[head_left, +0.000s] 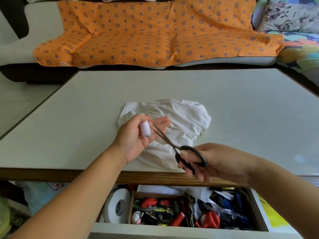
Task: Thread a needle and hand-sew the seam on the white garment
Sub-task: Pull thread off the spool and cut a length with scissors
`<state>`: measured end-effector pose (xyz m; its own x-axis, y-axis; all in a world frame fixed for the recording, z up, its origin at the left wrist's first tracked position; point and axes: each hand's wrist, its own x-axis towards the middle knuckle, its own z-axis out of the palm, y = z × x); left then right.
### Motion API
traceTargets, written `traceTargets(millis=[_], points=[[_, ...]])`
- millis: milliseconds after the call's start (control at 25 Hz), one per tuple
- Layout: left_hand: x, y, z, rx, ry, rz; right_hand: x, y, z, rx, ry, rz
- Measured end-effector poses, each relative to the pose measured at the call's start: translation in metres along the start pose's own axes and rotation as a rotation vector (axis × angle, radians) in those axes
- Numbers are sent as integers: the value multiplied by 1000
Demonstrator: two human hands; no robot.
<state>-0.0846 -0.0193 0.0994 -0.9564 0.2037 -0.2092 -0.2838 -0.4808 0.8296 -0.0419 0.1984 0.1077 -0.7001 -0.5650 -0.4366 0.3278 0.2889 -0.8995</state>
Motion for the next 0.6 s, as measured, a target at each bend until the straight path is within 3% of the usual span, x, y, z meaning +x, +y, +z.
traceTargets(millis=[600], points=[[1,-4,8,-16,-82,38,9,3,3,145,-2,-27]])
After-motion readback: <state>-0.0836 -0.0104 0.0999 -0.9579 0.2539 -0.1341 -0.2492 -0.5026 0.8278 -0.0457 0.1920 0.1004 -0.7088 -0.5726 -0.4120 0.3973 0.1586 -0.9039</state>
